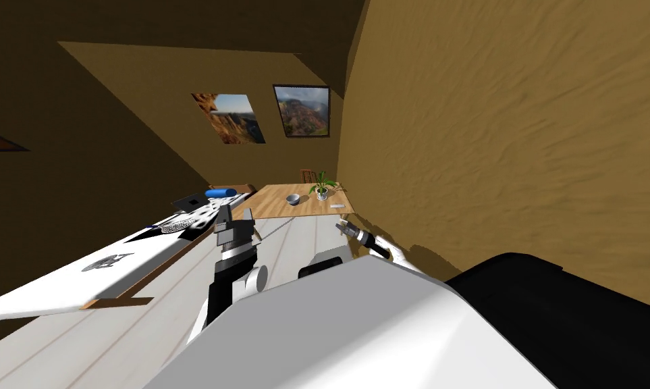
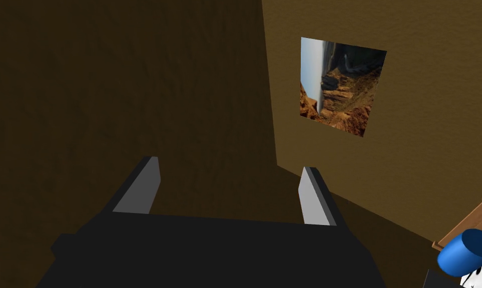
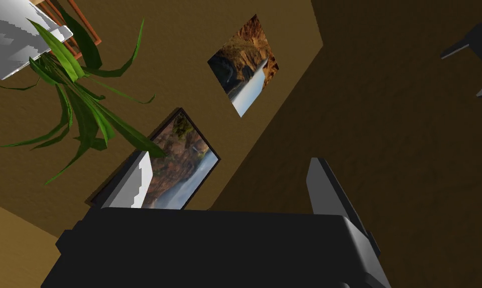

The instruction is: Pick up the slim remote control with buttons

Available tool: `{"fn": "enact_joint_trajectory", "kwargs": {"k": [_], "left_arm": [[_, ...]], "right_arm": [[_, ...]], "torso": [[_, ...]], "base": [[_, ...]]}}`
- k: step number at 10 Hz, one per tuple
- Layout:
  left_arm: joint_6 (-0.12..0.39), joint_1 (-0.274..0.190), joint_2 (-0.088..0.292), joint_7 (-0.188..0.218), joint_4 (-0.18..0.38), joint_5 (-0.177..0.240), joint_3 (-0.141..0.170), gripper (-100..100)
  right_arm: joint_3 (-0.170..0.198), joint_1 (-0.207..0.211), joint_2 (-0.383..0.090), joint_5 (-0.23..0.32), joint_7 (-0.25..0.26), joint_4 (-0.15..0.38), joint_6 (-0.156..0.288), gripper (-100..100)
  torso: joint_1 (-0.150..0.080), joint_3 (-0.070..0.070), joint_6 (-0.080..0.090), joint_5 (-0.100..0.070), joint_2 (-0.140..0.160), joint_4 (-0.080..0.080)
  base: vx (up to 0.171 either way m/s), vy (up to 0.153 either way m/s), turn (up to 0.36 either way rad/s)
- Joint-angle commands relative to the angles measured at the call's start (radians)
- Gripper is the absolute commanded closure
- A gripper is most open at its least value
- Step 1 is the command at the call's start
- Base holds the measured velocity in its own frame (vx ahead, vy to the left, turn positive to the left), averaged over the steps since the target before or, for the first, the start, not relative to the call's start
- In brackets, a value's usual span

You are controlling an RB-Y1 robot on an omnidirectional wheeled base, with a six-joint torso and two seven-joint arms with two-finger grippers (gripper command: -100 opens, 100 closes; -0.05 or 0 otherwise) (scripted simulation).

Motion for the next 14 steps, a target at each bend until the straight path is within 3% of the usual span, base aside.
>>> {"fn": "enact_joint_trajectory", "kwargs": {"k": [1, 4, 6, 9, 10, 11, 14], "left_arm": [[0.0, 0.0, 0.0, 0.0, 0.0, 0.0, 0.0, 0], [0.0, 0.0, 0.0, 0.0, 0.0, 0.0, 0.0, 0], [0.0, 0.0, 0.0, 0.0, 0.0, 0.0, 0.0, 0], [0.0, 0.0, 0.0, 0.0, 0.0, 0.0, 0.0, 0], [0.0, 0.0, 0.0, 0.0, 0.0, 0.0, 0.0, 0], [0.0, 0.0, 0.0, 0.0, 0.0, 0.0, 0.0, 0], [0.0, 0.0, 0.0, 0.0, 0.0, 0.0, 0.0, 0]], "right_arm": [[0.003, -0.001, -0.003, 0.004, 0.005, 0.038, -0.009, -100], [0.054, -0.024, -0.081, 0.054, 0.026, 0.132, -0.022, -100], [0.054, -0.024, -0.081, 0.054, 0.026, 0.162, -0.022, -100], [0.106, -0.047, -0.157, 0.103, 0.045, 0.251, -0.03, -100], [0.106, -0.047, -0.157, 0.103, 0.045, 0.27, -0.03, -100], [0.132, -0.058, -0.194, 0.127, 0.054, 0.315, -0.033, -100], [0.158, -0.069, -0.23, 0.151, 0.063, 0.411, -0.036, -100]], "torso": [[0.0, 0.0, 0.0, 0.0, 0.0, 0.0], [0.0, 0.0, 0.0, 0.0, -0.001, 0.0], [0.0, -0.001, 0.0, 0.0, -0.002, 0.0], [0.0, -0.001, 0.0, 0.0, -0.001, 0.0], [0.0, -0.001, -0.001, 0.0, -0.002, 0.0], [-0.001, -0.001, 0.0, 0.0, -0.003, -0.001], [-0.001, -0.002, -0.001, 0.0, -0.004, -0.001]], "base": [[0.009, 0.012, -0.015], [0.029, 0.031, 0.204], [0.03, 0.023, 0.078], [0.041, 0.03, 0.232], [0.053, 0.013, 0.137], [0.07, 0.023, 0.26], [0.066, 0.018, 0.194]]}}
